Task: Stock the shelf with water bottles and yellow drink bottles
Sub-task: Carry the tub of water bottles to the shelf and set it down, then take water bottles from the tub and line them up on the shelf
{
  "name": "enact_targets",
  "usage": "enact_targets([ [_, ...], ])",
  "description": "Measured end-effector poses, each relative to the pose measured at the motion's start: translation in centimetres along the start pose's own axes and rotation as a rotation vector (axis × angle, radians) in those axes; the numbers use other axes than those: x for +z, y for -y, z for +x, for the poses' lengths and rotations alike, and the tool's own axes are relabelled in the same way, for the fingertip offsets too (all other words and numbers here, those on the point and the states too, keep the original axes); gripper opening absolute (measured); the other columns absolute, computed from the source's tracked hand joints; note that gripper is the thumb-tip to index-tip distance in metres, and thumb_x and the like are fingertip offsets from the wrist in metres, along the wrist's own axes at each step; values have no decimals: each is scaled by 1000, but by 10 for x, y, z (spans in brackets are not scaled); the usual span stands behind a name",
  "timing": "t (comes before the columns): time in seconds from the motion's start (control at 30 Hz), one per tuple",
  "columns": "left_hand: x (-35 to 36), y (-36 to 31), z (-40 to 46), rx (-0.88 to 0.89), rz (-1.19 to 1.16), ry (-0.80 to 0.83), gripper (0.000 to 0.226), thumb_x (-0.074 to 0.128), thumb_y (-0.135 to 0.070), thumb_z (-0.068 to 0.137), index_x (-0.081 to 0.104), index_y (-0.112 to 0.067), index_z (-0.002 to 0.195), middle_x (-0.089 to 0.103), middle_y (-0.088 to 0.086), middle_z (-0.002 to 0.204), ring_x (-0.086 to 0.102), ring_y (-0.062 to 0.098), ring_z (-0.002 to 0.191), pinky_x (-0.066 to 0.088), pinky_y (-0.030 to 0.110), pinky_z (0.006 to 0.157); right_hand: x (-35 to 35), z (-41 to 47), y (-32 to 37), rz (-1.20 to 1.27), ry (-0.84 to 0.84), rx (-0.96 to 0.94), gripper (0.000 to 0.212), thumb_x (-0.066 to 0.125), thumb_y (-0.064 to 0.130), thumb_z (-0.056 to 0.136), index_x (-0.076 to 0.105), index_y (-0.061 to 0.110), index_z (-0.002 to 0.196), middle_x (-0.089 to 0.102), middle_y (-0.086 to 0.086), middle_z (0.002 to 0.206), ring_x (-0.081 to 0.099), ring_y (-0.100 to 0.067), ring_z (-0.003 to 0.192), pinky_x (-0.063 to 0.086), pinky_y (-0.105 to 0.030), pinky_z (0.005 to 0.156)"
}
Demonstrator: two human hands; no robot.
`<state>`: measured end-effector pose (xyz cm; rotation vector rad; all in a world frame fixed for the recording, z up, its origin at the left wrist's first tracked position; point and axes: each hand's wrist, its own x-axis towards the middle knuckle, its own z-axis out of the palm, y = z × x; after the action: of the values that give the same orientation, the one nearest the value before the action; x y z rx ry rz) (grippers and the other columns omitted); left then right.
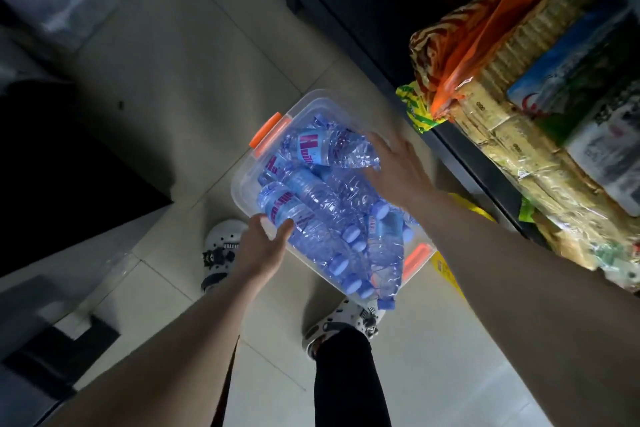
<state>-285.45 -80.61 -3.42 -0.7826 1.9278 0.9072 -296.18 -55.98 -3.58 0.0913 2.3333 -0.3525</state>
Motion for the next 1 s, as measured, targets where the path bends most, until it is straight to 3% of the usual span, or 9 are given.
enact_targets([
  [0.1,-45,-7,19,177,551,27,38,53,-50,93,63,-23,119,70,3,117,65,23,106,51,34,90,10,-15,3,107,-52,86,69,56,22,98,19,17,156,26,-16,154,37,-39,133,33,-44,107],
  [0.2,-83,-29,37,357,826,-83,32,59,-36,92,60,-24,121,66,7,116,65,30,102,54,36,82,15,-28,10,380,-122,283,67,56,19,97,21,17,153,39,-19,145,49,-40,121,42,-44,93],
  [0.33,-96,-74,64,555,862,-201,66,65,-31,90,31,-32,146,48,12,128,62,37,95,56,42,72,23,-18,16,738,-257,590,53,49,46,95,44,18,140,63,-18,122,62,-38,105,50,-42,85],
  [0.4,-88,-86,82,540,907,-196,71,59,-38,94,18,-36,152,43,15,133,60,40,99,52,45,76,32,-7,18,838,-279,610,58,43,66,85,59,21,119,70,-13,106,66,-36,95,54,-43,83],
  [0.53,-69,-74,109,510,915,-128,69,40,-41,103,-10,-48,150,57,16,115,60,35,84,51,41,70,53,11,16,932,-402,667,61,48,79,72,65,22,85,72,-1,83,70,-24,86,55,-38,82],
  [0.63,-63,-61,112,568,777,-163,75,39,-25,104,-17,-56,144,57,10,96,52,25,65,44,35,61,60,19,19,968,-443,725,61,56,78,70,68,21,89,73,2,85,67,-20,86,51,-31,75],
  [0.77,-64,-58,114,573,734,-177,71,39,-28,104,-10,-54,148,55,6,93,50,23,66,40,35,64,56,21,34,977,-458,785,66,69,71,68,61,20,108,66,3,102,60,-21,94,50,-34,86],
  [0.93,-65,-60,112,580,674,-109,65,38,-37,105,-6,-58,147,55,4,95,54,24,75,43,34,71,43,31,56,1515,-564,750,43,79,47,70,48,28,93,62,2,88,60,-25,78,49,-36,71],
  [1.0,-70,-64,111,522,669,-57,67,40,-33,105,-5,-59,147,59,6,101,55,24,78,43,34,73,32,28,63,1575,-561,709,39,77,44,70,46,29,88,57,0,81,55,-26,75,45,-37,67],
])
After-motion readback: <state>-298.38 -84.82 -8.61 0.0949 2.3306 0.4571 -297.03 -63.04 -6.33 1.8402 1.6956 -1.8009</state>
